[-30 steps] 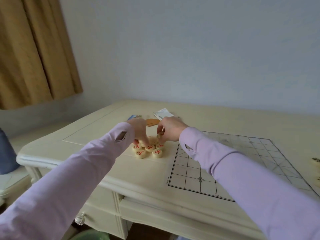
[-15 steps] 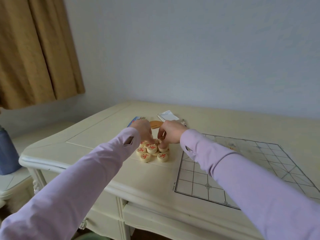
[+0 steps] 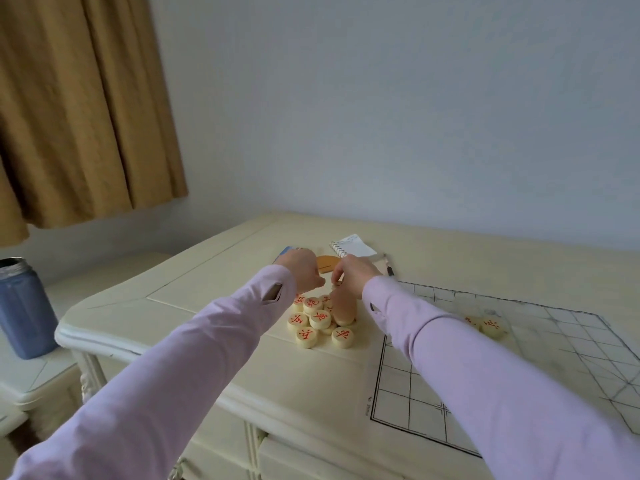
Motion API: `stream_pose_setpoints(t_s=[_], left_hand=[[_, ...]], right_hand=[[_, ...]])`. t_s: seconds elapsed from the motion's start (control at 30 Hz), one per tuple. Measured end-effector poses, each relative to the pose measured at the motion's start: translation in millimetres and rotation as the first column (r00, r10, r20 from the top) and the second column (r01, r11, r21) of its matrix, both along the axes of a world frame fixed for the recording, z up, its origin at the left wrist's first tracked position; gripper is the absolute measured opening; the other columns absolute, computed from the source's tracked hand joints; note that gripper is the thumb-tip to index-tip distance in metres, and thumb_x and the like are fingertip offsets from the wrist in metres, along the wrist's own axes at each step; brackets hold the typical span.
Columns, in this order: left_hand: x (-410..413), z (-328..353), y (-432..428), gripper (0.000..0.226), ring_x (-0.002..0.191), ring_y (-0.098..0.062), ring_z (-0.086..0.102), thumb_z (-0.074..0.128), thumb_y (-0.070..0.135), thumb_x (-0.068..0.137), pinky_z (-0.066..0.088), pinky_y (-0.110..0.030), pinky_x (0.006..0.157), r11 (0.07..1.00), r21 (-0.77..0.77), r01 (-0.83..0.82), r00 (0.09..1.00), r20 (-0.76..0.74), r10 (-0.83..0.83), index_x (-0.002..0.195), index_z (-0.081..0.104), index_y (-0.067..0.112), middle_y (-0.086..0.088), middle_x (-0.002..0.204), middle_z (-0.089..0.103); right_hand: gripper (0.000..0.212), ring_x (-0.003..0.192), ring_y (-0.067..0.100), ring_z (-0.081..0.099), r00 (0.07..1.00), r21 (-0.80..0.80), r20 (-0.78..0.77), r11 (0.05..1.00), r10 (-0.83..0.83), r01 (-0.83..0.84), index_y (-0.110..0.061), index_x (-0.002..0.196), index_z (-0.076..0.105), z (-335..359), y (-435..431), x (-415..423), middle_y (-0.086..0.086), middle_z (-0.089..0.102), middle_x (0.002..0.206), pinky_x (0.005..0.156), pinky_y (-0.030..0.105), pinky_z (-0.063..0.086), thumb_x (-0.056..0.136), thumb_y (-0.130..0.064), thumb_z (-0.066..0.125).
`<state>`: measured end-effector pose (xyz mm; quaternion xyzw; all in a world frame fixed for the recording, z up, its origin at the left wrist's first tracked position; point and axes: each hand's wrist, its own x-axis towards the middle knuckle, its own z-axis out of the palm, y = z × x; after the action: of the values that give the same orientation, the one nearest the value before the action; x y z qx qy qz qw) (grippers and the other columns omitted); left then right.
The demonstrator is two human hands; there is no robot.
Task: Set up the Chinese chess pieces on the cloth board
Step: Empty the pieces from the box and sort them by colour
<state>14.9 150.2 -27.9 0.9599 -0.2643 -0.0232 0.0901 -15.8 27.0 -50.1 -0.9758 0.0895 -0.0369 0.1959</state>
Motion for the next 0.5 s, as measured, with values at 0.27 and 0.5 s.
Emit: stream_pose_setpoints(t_s=[0.27, 0.5], left_hand=[[-6, 3, -3, 0.029, 0.082, -0.026, 0.068, 0.044, 0.011, 0.090, 0.057, -0.033, 0.075, 0.997, -0.083, -0.001, 0.999, 0.045, 0.005, 0.105, 0.068, 0.014, -0.007, 0.094, 0.069], [-58, 24, -39, 0.028, 0.105, -0.024, 0.059, 0.051, 0.017, 0.092, 0.043, -0.026, 0.086, 0.929, -0.256, 0.267, 0.954, 0.207, -0.217, 0.115, 0.065, 0.016, -0.004, 0.109, 0.069]], right_hand=[[0.034, 0.094, 0.021, 0.058, 0.998, -0.015, -0.047, 0.999, 0.032, -0.033, -0.014, 0.120, 0.061, 18, -5, -19, 0.006, 0.062, 0.123, 0.077, 0.021, 0.037, 0.089, -0.026, 0.062], [0.027, 0.077, 0.023, 0.062, 0.998, 0.015, -0.053, 0.999, -0.042, 0.043, -0.009, 0.110, 0.066, 50, -47, -61, 0.011, 0.068, 0.095, 0.088, 0.037, 0.054, 0.085, -0.018, 0.066]])
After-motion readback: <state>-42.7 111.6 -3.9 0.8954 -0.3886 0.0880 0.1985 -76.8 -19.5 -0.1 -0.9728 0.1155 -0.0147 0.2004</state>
